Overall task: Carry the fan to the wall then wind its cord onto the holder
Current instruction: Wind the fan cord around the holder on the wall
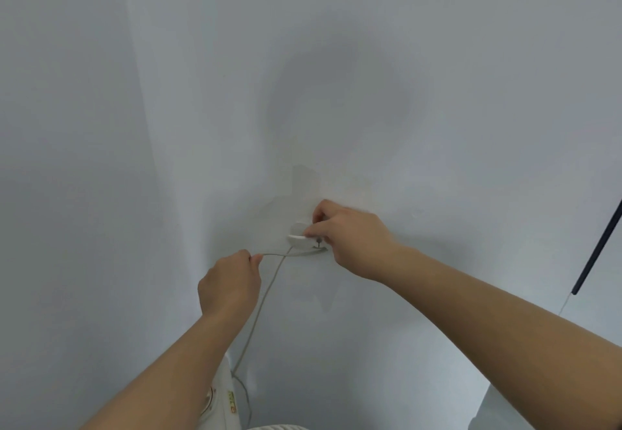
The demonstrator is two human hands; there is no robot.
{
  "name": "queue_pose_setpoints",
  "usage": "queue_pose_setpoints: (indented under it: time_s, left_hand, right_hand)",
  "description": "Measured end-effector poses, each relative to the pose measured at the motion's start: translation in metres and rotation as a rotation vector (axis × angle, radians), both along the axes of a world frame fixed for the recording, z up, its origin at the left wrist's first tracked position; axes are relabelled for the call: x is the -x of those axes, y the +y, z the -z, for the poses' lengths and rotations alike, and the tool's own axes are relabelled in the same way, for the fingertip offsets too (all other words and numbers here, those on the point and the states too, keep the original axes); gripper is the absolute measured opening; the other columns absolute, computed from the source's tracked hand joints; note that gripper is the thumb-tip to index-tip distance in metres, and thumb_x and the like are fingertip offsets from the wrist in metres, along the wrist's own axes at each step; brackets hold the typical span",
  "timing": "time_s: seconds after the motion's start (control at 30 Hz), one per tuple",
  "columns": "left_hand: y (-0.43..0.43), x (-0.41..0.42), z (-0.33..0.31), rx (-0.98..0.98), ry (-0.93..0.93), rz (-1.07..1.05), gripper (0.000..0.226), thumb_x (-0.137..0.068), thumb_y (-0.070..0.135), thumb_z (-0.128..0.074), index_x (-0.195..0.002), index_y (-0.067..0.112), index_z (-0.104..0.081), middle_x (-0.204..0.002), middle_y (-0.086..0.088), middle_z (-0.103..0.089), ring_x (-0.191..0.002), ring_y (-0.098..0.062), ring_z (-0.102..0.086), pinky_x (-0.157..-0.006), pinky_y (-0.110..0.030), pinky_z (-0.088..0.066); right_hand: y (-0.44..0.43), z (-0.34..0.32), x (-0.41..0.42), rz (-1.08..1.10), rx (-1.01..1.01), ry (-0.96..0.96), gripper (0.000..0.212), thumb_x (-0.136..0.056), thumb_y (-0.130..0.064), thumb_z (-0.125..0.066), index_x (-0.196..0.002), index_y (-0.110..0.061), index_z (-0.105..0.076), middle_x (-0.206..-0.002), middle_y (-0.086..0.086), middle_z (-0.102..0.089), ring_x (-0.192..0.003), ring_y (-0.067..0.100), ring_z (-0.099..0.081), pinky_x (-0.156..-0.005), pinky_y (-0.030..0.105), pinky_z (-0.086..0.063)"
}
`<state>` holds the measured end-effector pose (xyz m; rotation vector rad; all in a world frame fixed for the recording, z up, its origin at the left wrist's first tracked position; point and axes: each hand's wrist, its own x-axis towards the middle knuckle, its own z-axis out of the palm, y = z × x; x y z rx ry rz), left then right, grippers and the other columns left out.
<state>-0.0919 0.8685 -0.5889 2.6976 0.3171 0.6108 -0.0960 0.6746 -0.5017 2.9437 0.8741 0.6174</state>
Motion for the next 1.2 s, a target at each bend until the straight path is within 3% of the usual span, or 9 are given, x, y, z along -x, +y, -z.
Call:
queue_pose_setpoints:
  time_s: [0.4, 0.73, 0.9, 1.07, 1.2]
  left_hand:
    - [-0.016, -0.009, -0.025, 0.191, -0.252, -0.031, 0.036, -0.100, 0.038, -0.038, -0.081, 0.011, -0.052, -0.068, -0.004, -0.056, -0.058, -0.026, -0.051, -0.052, -0.031, -0.036]
    - [-0.022, 0.003, -0.032, 0.296, -0.433, 0.111, 0.030, -0.099, 0.036, -0.043, -0.080, 0.014, -0.052, -0.059, -0.002, -0.055, -0.052, -0.024, -0.051, -0.047, -0.032, -0.037]
    - [-0.018, 0.007, -0.029, 0.322, -0.416, 0.089, 0.030, -0.098, 0.036, -0.043, -0.081, 0.014, -0.053, -0.061, -0.002, -0.056, -0.055, -0.024, -0.053, -0.047, -0.030, -0.036]
    - [-0.019, 0.012, -0.030, 0.336, -0.422, 0.108, 0.029, -0.099, 0.035, -0.043, -0.081, 0.015, -0.053, -0.060, 0.000, -0.055, -0.053, -0.022, -0.052, -0.047, -0.032, -0.038]
    - [-0.018, 0.016, -0.028, 0.347, -0.438, 0.144, 0.026, -0.098, 0.033, -0.045, -0.079, 0.017, -0.053, -0.057, 0.003, -0.053, -0.051, -0.020, -0.051, -0.046, -0.031, -0.037]
  right_hand:
    - [0.002, -0.001, 0.007, -0.009, 0.039, -0.005, 0.049, -0.083, 0.004, -0.051, -0.116, -0.030, -0.063, -0.115, -0.004, -0.047, -0.096, 0.020, -0.052, -0.066, 0.026, -0.032]
    - [0.006, 0.003, 0.006, -0.019, 0.072, -0.072, 0.045, -0.081, 0.002, -0.053, -0.116, -0.025, -0.065, -0.113, -0.002, -0.050, -0.098, 0.022, -0.052, -0.065, 0.027, -0.035]
    - [0.011, 0.001, 0.008, -0.019, 0.052, -0.126, 0.025, -0.093, -0.023, -0.049, -0.105, -0.020, -0.070, -0.103, -0.002, -0.055, -0.095, 0.022, -0.053, -0.065, 0.029, -0.037]
    - [0.033, 0.000, 0.005, 0.099, 0.064, -0.227, 0.038, -0.093, -0.046, -0.050, -0.088, -0.015, -0.069, -0.086, -0.001, -0.051, -0.089, 0.022, -0.052, -0.065, 0.031, -0.030]
    - [0.047, -0.001, 0.000, 0.166, 0.059, -0.257, 0.043, -0.092, -0.052, -0.048, -0.088, -0.014, -0.067, -0.089, 0.000, -0.058, -0.087, 0.021, -0.054, -0.066, 0.031, -0.033]
